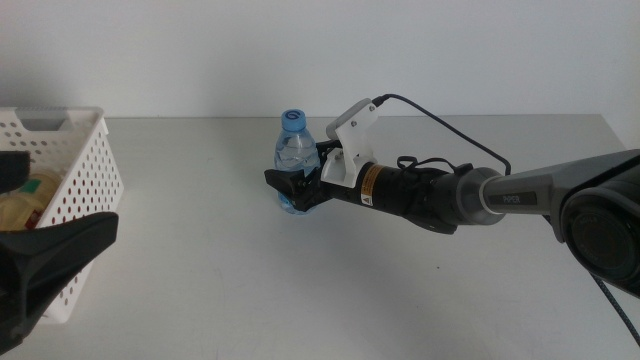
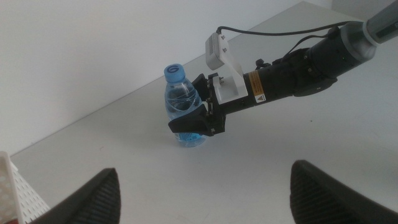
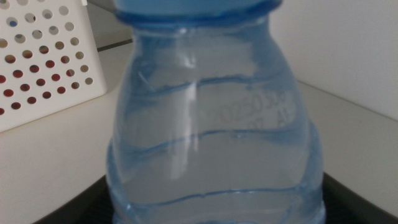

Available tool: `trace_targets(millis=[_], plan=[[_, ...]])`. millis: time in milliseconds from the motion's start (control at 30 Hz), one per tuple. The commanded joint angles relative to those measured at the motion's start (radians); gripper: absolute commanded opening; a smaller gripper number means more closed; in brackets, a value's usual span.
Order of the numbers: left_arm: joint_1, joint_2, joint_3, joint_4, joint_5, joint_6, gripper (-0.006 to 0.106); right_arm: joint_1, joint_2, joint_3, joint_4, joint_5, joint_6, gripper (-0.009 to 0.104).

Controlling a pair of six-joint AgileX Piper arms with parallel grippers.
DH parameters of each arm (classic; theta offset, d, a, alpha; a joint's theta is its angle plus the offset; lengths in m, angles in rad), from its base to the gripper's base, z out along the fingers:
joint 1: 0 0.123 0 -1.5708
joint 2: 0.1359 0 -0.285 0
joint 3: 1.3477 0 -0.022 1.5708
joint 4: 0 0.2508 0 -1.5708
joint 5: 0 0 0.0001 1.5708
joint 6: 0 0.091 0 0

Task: Use arms to grab the bottles and put them into the dustbin to the left of the table.

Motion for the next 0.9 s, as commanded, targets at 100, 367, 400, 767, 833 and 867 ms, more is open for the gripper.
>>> trace_targets(millis=[100, 367, 400, 767, 833, 867], plan=[[-0.004, 0.005, -0.026, 0.0, -0.076, -0.012, 0.093, 0.001, -0.126, 0.01, -0.083, -0.06, 0.063, 0.094], [-0.004, 0.005, -0.026, 0.0, -0.076, -0.012, 0.093, -0.043, -0.333, 0.221, -0.085, 0.031, 0.07, 0.094], [-0.004, 0.005, -0.026, 0.0, -0.076, -0.012, 0.093, -0.055, -0.371, 0.251, -0.09, 0.031, 0.075, 0.094], [-0.004, 0.005, -0.026, 0.0, -0.076, -0.012, 0.093, -0.184, -0.833, 0.557, -0.296, 0.06, 0.352, 0.094], [-0.004, 0.005, -0.026, 0.0, -0.076, -0.012, 0.093, -0.184, -0.91, 0.58, -0.358, 0.111, 0.41, 0.094], [-0.004, 0.005, -0.026, 0.0, -0.076, -0.012, 0.093, -0.184, -0.938, 0.594, -0.385, 0.127, 0.447, 0.094]])
